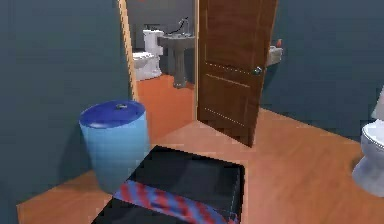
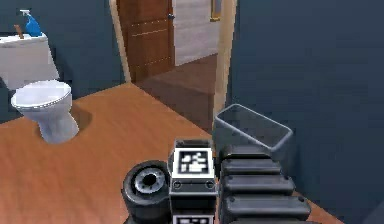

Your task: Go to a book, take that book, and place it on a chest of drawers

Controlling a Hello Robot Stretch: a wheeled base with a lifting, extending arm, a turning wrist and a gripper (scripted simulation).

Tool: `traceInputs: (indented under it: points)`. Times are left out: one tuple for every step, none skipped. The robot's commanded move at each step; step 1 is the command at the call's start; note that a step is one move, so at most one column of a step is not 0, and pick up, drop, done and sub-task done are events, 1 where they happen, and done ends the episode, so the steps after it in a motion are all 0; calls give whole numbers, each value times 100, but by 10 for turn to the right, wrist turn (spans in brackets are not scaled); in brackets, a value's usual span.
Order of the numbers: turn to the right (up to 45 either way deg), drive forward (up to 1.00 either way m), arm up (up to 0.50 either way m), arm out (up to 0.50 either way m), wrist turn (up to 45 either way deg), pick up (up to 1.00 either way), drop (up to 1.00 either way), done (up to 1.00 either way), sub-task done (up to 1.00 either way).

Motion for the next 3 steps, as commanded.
traceInputs:
  points:
    - [0, 100, 0, 0, 0, 0, 0, 0, 0]
    - [-120, 0, 0, 0, 0, 0, 0, 0, 0]
    - [0, 25, 0, 0, 0, 0, 0, 0, 0]
